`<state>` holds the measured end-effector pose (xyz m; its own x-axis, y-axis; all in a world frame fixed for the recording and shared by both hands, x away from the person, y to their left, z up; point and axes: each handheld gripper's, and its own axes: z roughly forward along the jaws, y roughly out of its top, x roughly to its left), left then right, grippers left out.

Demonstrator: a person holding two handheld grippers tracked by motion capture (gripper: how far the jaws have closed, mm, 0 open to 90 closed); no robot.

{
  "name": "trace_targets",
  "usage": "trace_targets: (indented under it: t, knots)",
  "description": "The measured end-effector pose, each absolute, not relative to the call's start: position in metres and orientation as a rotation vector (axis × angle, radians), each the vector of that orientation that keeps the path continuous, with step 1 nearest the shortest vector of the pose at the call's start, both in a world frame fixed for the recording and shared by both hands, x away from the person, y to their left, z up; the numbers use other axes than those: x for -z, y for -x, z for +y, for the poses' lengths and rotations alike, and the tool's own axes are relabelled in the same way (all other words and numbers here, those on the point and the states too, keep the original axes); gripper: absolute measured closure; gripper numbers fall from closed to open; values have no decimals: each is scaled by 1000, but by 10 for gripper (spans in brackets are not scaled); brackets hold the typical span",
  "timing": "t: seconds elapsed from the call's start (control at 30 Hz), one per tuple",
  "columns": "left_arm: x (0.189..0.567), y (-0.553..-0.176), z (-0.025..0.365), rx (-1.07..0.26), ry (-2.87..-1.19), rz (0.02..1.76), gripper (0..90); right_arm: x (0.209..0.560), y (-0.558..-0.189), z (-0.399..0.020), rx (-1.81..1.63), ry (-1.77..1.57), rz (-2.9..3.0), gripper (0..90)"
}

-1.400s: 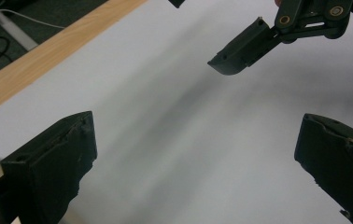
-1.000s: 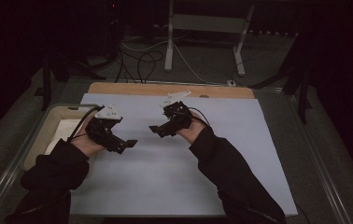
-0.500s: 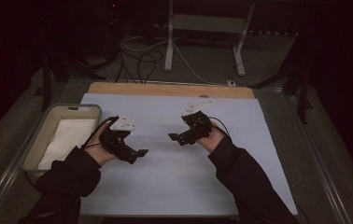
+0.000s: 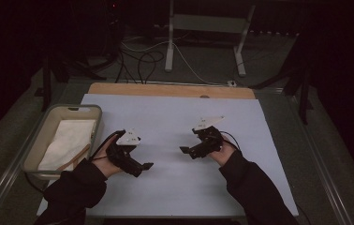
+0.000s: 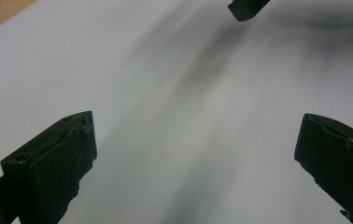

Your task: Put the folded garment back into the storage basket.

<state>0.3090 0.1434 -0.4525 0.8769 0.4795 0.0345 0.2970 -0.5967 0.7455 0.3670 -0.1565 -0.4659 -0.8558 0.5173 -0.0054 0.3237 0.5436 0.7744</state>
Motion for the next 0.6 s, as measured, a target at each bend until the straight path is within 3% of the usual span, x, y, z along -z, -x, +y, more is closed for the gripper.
trace_targets:
  t: [0.6]
  knots:
    - [492,-281,150,-294,-2267,553,6,501,-333,-197,-1212,-737,2535,102]
